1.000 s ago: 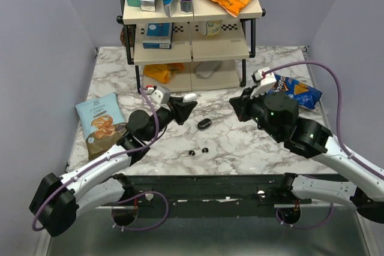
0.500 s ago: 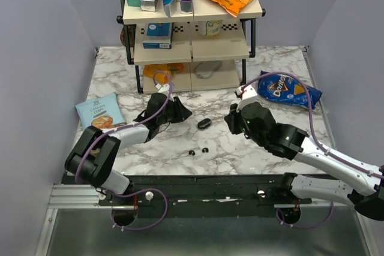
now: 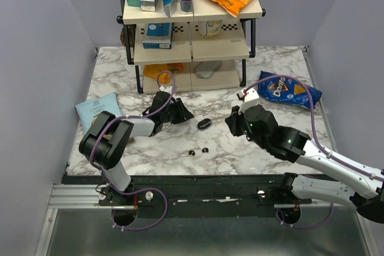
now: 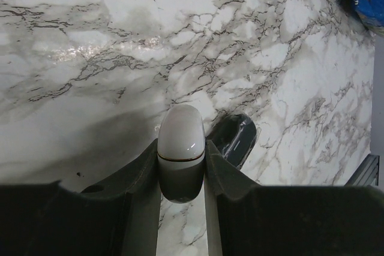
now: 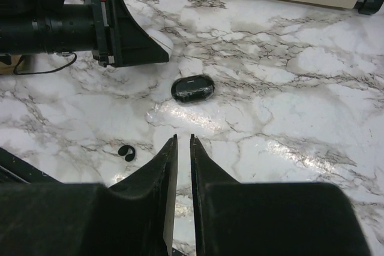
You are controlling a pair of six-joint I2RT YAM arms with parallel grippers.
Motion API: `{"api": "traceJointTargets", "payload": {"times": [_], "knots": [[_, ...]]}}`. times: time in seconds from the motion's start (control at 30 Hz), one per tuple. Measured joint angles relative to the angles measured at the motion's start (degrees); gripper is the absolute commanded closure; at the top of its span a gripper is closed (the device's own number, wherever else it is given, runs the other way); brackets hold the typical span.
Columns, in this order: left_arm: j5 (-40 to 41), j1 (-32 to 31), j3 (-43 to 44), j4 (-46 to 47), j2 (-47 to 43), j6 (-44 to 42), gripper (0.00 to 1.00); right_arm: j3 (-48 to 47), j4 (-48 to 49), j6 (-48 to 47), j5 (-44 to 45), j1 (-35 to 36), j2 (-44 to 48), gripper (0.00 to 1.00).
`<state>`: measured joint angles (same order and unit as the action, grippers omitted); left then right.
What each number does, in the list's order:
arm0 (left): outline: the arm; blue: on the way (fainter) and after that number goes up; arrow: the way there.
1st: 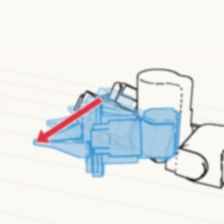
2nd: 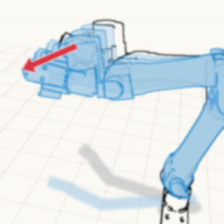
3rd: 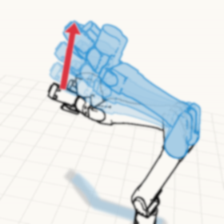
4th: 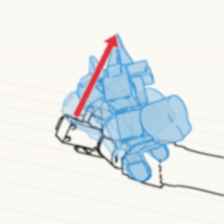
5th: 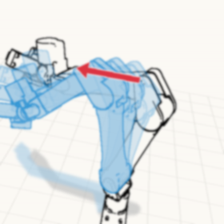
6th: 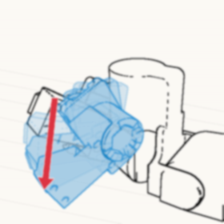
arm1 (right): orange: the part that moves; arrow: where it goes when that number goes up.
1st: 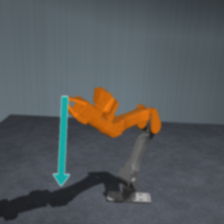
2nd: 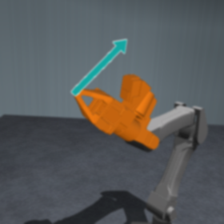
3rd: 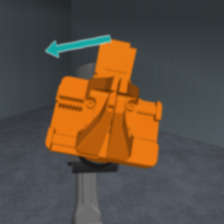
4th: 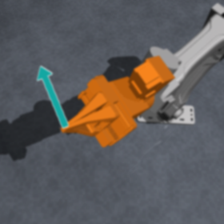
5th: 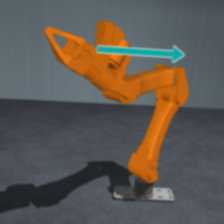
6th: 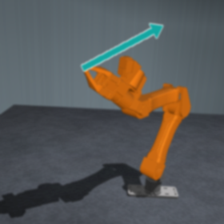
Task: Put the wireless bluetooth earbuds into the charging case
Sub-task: Place the charging case at the center of the board.
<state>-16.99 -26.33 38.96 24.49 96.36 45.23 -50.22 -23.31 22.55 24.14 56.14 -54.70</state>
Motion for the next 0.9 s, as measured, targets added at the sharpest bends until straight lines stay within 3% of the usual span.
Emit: {"api": "traceJointTargets", "payload": {"times": [0.67, 0.77, 0.8, 0.83, 0.9], "knots": [[0.9, 1.4, -0.4, -3.9, 0.0, -1.1, 0.5, 1.0, 0.6, 0.0, 0.0, 0.0, 1.0, 0.67], [1.1, 1.4, -0.3, -4.5, -0.6, -1.6, 0.42, 1.1, 0.7, 0.0, 0.0, 0.0, 1.2, 0.66], [1.2, 1.5, -0.3, -4.9, -0.9, -1.8, 0.25, 1.2, 0.8, 0.1, 0.0, 0.0, 1.3, 0.66], [1.8, 1.5, -0.4, -5.8, -1.6, -2.1, 0.18, 1.3, 0.9, 0.1, 0.0, 0.0, 1.3, 0.65], [2.5, 1.8, -0.6, -7.2, -3.2, -2.4, 0.16, 1.8, 1.0, 0.2, 0.1, 0.0, 1.5, 0.64]]}}
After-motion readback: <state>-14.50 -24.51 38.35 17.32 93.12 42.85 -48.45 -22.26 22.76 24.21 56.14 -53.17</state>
